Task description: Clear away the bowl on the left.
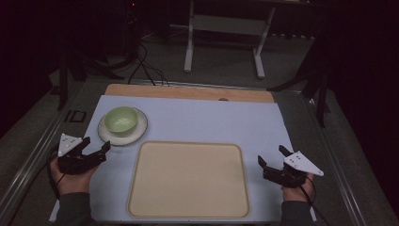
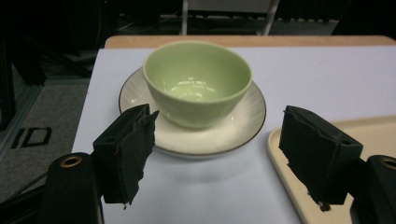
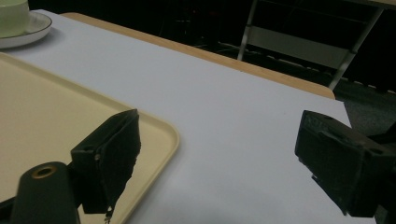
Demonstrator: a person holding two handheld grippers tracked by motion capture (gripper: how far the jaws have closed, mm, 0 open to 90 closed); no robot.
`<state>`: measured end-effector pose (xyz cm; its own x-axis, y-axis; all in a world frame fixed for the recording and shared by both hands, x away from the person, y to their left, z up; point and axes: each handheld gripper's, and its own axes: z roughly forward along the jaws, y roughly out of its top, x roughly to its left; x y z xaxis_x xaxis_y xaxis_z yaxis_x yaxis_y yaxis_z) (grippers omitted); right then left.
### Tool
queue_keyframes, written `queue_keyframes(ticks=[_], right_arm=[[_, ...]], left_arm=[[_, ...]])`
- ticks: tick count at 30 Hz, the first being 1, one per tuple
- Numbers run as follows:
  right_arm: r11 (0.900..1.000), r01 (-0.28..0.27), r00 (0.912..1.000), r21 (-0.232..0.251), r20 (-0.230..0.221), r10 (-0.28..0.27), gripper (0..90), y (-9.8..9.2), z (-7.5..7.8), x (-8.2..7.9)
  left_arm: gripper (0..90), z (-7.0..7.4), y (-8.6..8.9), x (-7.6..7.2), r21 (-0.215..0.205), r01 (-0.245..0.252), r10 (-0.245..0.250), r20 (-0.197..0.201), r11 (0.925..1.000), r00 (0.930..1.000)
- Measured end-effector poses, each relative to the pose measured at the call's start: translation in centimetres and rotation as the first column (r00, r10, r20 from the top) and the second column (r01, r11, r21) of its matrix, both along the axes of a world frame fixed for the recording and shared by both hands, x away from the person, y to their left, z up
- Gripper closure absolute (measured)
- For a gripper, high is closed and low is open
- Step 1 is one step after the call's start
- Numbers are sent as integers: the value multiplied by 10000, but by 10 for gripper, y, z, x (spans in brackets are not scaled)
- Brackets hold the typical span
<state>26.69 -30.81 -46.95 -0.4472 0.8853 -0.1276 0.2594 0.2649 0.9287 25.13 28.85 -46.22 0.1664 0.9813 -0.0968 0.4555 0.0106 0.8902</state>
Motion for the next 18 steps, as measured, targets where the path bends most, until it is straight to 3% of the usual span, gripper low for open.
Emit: queue_keyframes(ticks=[18], right_arm=[[10000,-23,9999,-69,112,24,139,1,1,-2]], left_arm=[[301,18,6,22,-559,71,-48,404,9984,9992]])
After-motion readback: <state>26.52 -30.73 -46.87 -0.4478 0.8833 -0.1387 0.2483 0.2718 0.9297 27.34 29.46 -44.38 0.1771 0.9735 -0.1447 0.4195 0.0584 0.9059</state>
